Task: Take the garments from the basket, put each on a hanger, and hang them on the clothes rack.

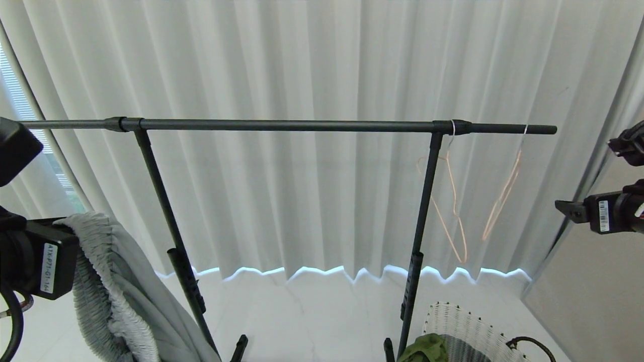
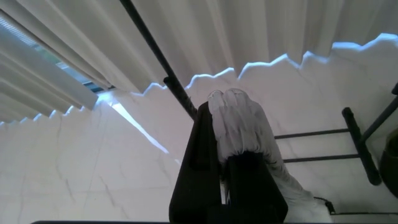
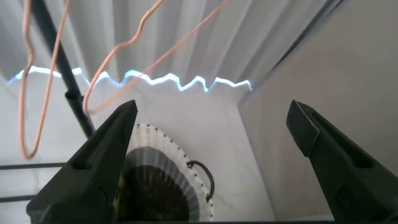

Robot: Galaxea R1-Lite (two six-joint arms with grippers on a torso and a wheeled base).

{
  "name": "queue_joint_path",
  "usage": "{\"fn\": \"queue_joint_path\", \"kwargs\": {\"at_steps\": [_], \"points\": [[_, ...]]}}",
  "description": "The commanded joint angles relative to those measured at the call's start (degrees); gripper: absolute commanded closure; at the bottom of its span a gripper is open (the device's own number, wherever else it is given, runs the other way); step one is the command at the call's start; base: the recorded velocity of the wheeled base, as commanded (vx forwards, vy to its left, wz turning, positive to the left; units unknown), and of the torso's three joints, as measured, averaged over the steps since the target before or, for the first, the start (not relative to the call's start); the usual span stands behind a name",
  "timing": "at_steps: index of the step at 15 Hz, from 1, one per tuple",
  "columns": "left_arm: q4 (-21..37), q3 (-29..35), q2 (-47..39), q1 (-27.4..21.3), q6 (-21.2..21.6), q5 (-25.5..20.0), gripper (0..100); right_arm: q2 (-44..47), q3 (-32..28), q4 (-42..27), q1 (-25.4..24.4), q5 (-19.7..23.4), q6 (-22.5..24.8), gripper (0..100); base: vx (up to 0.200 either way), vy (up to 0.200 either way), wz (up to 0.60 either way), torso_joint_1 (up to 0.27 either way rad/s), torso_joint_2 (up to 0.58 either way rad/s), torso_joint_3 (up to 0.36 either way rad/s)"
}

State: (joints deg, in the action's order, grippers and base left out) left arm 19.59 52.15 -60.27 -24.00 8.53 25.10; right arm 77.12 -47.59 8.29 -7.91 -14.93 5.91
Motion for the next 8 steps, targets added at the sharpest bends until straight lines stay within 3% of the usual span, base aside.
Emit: {"fn": "queue_joint_path", "kwargs": {"at_steps": [1,5,8], "points": [[0.0,-0.1,-0.2,0.0,0.0,0.0,100,0.6,0.0,0.0,-0.9,0.0,-1.0,0,0.200,0.000,0.00,0.002,0.01,0.002],[0.0,-0.6,-0.4,0.0,-0.2,-0.1,100,3.4,-0.7,-0.5,-2.2,0.0,-4.7,0,0.200,0.000,0.00,0.000,0.00,0.001],[-2.0,-1.6,-0.2,0.0,0.0,-0.1,100,10.0,-5.7,-0.6,-2.0,-0.1,-8.7,0,0.000,0.000,0.00,0.000,0.00,0.000]]}}
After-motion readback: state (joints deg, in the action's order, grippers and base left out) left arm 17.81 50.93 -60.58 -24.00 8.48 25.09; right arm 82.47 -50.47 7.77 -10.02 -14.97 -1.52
